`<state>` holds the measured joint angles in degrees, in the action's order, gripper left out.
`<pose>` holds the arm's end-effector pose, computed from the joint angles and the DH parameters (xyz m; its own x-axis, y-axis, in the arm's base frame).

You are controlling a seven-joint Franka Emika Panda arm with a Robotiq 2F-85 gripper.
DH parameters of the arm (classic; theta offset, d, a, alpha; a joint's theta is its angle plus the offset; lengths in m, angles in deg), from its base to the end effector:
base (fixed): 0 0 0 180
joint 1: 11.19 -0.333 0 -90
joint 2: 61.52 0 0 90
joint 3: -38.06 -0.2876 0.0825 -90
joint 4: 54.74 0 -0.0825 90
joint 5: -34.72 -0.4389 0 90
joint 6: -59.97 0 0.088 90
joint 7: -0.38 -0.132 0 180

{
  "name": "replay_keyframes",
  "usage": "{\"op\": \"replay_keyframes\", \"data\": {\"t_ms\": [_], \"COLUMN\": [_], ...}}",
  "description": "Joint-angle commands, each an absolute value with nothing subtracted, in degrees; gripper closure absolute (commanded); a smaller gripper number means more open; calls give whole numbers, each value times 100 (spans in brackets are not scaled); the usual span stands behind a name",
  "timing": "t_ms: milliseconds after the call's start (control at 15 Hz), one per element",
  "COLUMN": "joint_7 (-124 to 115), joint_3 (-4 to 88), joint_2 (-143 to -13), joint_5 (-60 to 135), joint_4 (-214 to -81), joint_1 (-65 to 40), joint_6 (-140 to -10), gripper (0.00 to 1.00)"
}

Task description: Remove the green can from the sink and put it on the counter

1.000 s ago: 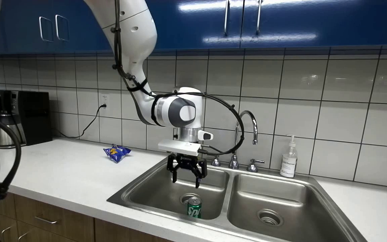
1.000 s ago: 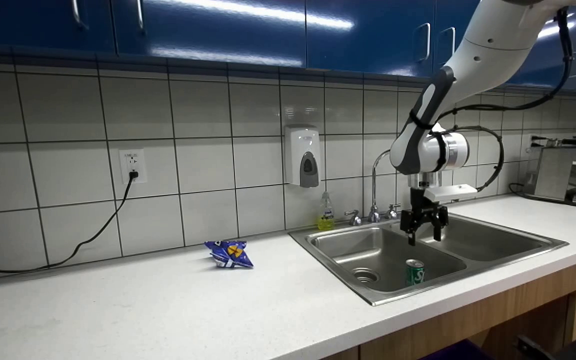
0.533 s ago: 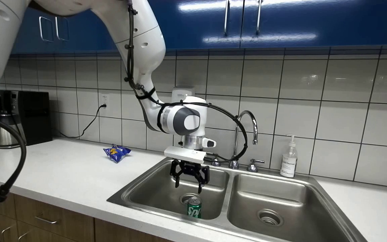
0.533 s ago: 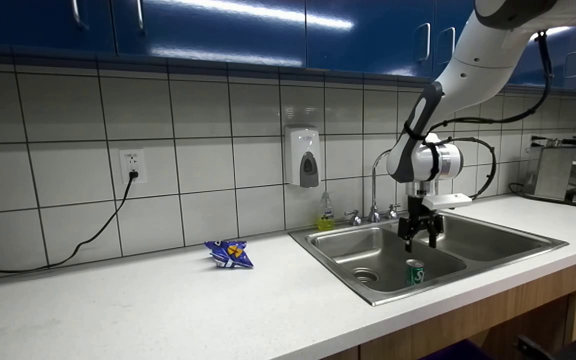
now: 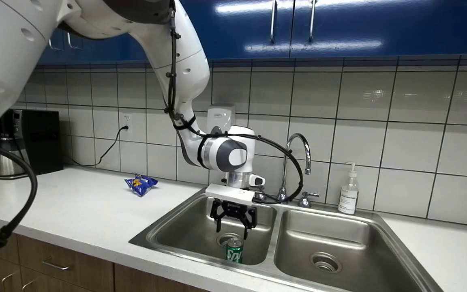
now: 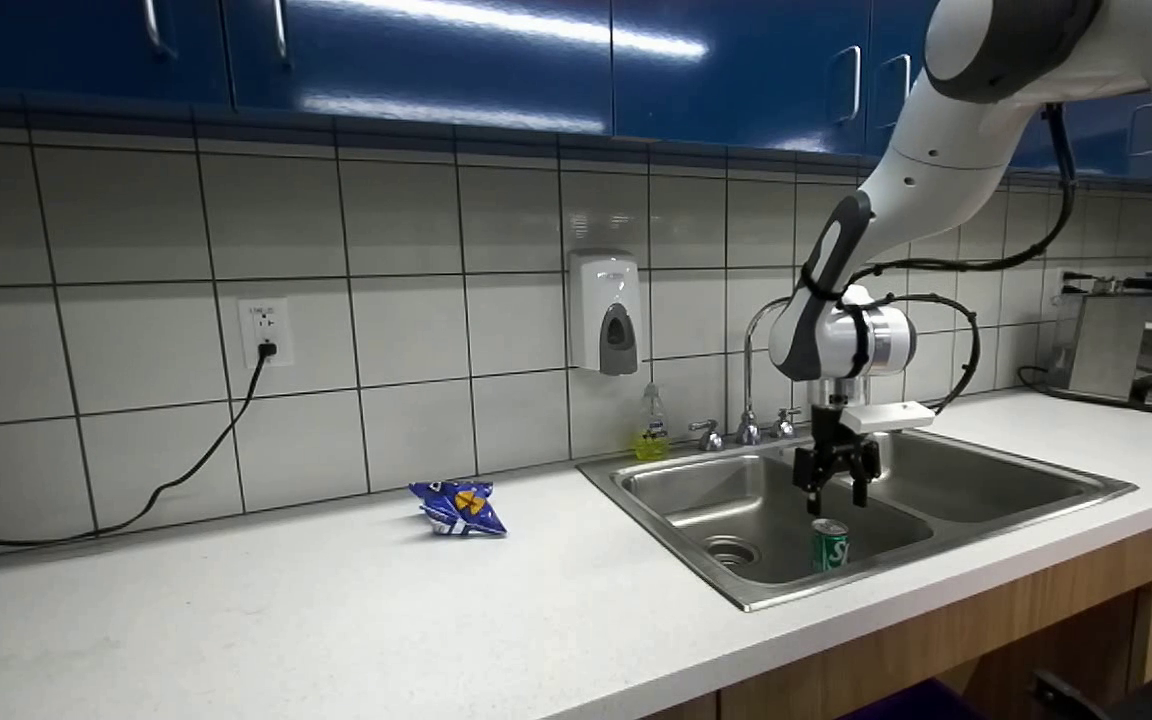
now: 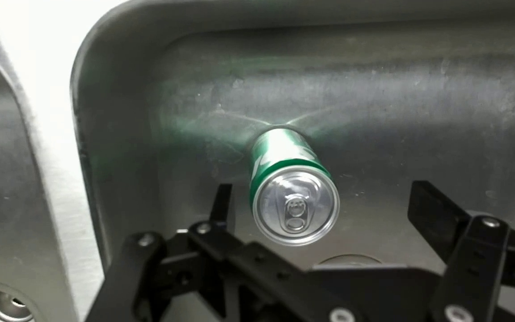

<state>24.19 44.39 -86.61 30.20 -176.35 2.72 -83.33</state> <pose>0.5496 -0.2070 0.1016 0.9986 0.0073 -0.0519 0.0063 -0.9998 -0.0194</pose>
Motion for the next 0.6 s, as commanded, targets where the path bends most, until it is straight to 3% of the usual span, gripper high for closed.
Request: {"op": "replay_keyframes", "data": {"t_ms": [0, 533], "joint_7": [2626, 2642], "joint_3": [4229, 4065], "joint_2": [-8897, -9170], "joint_5": [2971, 2967], "joint_4": [-17328, -17144], "joint_1": [513, 630], "joint_6": [-8206, -8164], "gripper": [0, 0]}}
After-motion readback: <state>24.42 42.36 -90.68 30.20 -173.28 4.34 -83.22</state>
